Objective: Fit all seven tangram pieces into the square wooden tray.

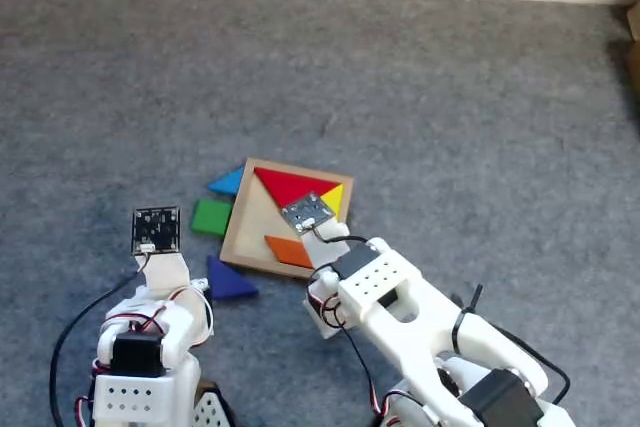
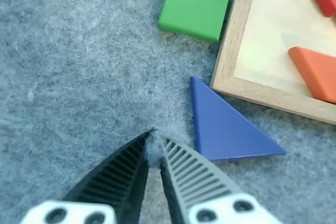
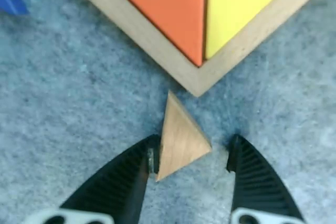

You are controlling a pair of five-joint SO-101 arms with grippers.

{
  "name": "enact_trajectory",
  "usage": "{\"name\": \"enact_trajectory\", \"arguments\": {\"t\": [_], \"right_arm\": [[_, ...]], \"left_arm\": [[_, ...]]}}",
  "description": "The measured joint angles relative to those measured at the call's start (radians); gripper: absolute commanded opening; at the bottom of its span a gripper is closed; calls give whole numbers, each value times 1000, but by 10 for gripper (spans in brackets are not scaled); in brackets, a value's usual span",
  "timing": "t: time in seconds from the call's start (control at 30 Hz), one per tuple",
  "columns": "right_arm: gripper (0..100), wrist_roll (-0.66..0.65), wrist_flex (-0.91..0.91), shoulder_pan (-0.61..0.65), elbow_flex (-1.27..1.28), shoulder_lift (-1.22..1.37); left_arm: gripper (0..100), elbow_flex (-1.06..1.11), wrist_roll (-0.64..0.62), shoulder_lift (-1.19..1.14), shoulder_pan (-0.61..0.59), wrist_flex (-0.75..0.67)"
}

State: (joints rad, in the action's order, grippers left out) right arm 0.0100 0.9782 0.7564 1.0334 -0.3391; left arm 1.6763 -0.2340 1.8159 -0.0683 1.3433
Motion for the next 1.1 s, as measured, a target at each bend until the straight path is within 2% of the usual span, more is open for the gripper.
{"name": "enact_trajectory", "arguments": {"t": [0.27, 1.1], "right_arm": [[149, 0, 0, 15, -2, 0], [149, -28, 23, 14, -6, 0]], "left_arm": [[5, 0, 0, 0, 0, 0], [5, 0, 0, 0, 0, 0]]}}
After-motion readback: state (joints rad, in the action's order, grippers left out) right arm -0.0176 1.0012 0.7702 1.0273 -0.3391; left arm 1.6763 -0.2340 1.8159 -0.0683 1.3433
